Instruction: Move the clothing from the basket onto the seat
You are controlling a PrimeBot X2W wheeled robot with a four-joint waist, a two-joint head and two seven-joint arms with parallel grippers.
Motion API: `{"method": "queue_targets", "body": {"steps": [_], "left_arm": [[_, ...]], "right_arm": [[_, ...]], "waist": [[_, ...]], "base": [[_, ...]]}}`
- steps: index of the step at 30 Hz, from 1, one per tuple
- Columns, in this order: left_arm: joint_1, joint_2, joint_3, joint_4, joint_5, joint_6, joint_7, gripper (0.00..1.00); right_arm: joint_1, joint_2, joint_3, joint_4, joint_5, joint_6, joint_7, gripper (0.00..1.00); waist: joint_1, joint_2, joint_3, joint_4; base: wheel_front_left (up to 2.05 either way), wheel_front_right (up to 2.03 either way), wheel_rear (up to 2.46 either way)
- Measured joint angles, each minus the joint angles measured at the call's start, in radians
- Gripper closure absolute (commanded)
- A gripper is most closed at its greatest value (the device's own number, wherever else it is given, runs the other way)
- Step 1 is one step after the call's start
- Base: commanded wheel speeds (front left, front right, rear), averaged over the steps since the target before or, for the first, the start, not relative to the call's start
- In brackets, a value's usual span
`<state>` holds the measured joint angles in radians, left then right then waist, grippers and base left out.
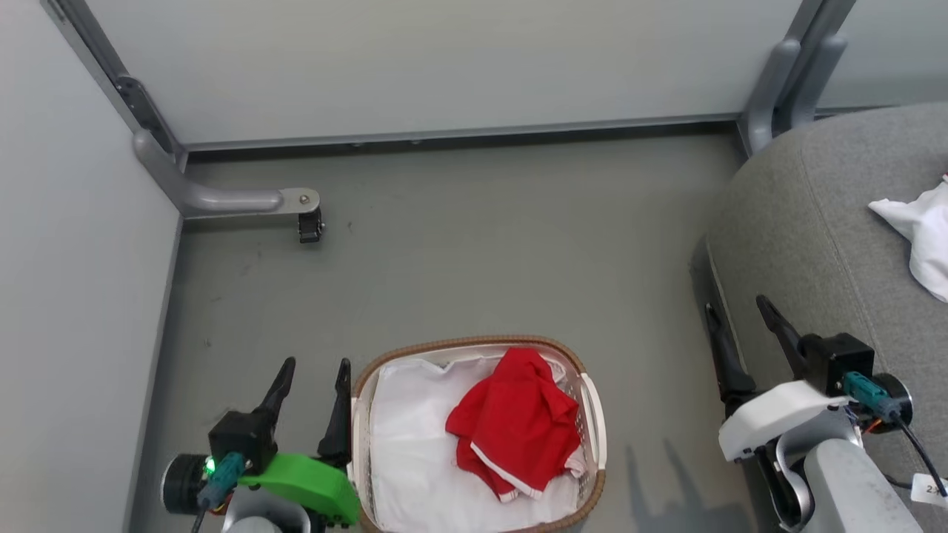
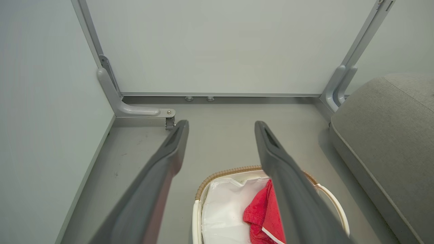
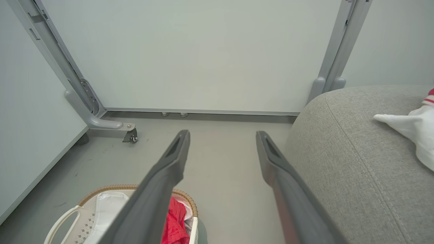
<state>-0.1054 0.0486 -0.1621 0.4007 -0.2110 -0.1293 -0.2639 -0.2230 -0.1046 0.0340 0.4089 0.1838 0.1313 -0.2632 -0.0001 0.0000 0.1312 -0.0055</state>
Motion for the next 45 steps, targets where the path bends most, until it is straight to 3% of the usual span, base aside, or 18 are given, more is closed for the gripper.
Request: {"method": "queue_targets", "body": {"steps": [19,31,45], "left_arm": [[-0.356,0.015,-0.277,0.241,-0.153,0.0,0.0,0.0],[-0.556,0.137,-0.554,0.371,-0.367,0.0,0.0,0.0],[-0.753,0.249,-0.796,0.432,-0.556,0.0,0.0,0.0]], "right_arm": [[-0.218,0.045,0.069,-0.11,-0.018,0.0,0.0,0.0],[-0.286,0.052,0.109,-0.2,0.031,0.0,0.0,0.0],[-0.316,0.053,0.121,-0.253,0.042,0.0,0.0,0.0]], "waist": [[0.0001,0.0,0.353,-0.124],[0.0002,0.0,0.578,-0.221],[0.0003,0.0,0.775,-0.288]], "base": [[0.0,0.0,0.0],[0.0,0.0,0.0],[0.0,0.0,0.0]]}}
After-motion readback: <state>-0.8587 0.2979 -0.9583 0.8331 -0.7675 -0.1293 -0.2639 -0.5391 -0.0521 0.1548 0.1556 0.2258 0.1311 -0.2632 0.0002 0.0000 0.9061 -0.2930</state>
